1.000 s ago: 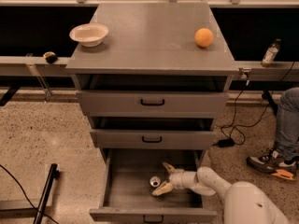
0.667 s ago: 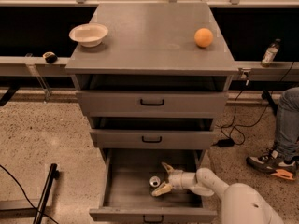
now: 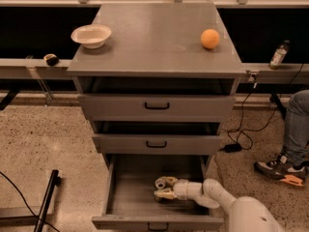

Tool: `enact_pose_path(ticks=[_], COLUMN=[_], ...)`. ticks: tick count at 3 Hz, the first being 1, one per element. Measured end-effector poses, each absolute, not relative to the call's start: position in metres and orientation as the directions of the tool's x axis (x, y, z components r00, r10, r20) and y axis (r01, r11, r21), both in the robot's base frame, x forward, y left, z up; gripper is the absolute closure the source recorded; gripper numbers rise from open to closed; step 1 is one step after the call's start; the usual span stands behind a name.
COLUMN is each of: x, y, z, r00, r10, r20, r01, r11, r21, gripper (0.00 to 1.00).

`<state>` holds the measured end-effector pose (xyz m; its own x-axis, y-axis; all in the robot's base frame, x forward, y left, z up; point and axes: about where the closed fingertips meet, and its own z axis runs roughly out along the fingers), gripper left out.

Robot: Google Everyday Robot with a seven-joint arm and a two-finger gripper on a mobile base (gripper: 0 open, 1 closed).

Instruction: Pick green can from bottom drawer and place on counter

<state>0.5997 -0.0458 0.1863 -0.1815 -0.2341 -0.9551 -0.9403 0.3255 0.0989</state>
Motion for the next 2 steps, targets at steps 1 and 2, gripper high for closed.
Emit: enact_pose_path(ticks=[1, 2], x=[0.598, 0.608], y=[-0.05, -0.061], z=[0.197, 0.255], r00=[-0.148, -0.056], r10=[-0.204, -0.237], r20=[-0.968, -0.97], r01=[-0.936, -0.923], r11=[0.343, 0.382], r21=[0.071, -0.04], gripper=[0.66, 0.95])
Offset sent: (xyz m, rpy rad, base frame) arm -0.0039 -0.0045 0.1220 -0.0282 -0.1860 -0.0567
